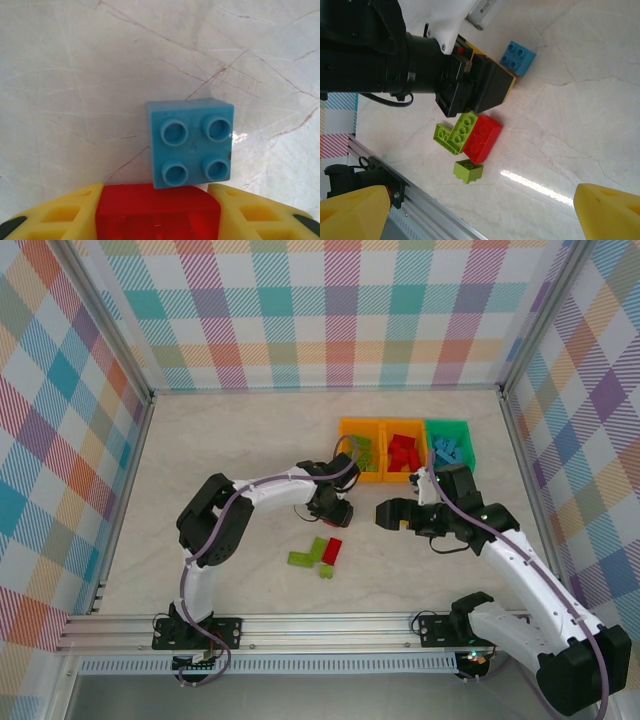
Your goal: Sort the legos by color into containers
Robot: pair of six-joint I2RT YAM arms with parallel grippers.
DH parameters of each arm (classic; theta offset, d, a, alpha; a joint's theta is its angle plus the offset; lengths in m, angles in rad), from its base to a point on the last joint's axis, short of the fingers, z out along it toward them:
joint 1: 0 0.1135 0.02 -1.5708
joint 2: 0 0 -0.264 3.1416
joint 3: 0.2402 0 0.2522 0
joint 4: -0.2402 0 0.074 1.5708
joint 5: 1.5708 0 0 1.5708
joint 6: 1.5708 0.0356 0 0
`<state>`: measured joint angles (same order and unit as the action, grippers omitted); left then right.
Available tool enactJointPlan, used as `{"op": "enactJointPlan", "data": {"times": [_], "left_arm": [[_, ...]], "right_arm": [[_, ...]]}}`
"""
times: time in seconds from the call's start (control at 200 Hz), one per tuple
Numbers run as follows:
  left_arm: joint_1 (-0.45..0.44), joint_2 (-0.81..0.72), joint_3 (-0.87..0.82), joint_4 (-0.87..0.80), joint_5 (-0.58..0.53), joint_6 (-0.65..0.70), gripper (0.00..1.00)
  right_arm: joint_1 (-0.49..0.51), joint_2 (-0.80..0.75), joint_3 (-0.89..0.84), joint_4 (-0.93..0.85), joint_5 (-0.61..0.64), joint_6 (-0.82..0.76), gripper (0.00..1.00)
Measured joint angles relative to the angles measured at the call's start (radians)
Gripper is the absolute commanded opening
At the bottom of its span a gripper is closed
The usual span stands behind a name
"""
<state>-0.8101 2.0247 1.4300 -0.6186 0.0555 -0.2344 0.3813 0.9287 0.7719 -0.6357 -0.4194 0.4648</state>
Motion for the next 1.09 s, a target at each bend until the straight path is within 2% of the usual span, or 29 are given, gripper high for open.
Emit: {"op": "enactJointPlan", "data": {"times": [0.14, 0.29, 0.48, 0.665, 0.875, 0.995, 1.095], "left_arm": [[-0.001, -0.031, -0.008, -0.010, 0.037, 0.003, 0.47], [-0.001, -0.136, 0.011, -0.003, 0.057, 0.010, 0.45], [-0.008, -0.147, 0.229, 0.089, 0.108, 0.060, 0.45], [-0.021, 0.082, 0.607, 0.161, 0.105, 0.151, 0.47], [-0.017, 0.433, 1.001, 0.154, 0.077, 0.232, 0.50], [-0.012, 0.548, 1.094, 0.159, 0.042, 0.242, 0.55], [-0.006, 0.582, 1.104, 0.175, 0.009, 0.243, 0.64]], "right_arm": [[0.000, -0.010, -0.008, 0.031, -0.001, -0.001, 0.97], [0.000, -0.057, -0.010, 0.053, 0.034, -0.005, 0.99], [0.000, -0.233, -0.066, 0.106, 0.195, -0.008, 1.00], [0.000, -0.383, -0.095, 0.120, 0.331, -0.005, 1.00], [0.000, -0.403, -0.095, 0.089, 0.369, 0.019, 1.00], [0.000, -0.423, -0.095, 0.061, 0.378, 0.030, 1.00], [0.000, -0.444, -0.095, 0.047, 0.380, 0.037, 1.00]]}}
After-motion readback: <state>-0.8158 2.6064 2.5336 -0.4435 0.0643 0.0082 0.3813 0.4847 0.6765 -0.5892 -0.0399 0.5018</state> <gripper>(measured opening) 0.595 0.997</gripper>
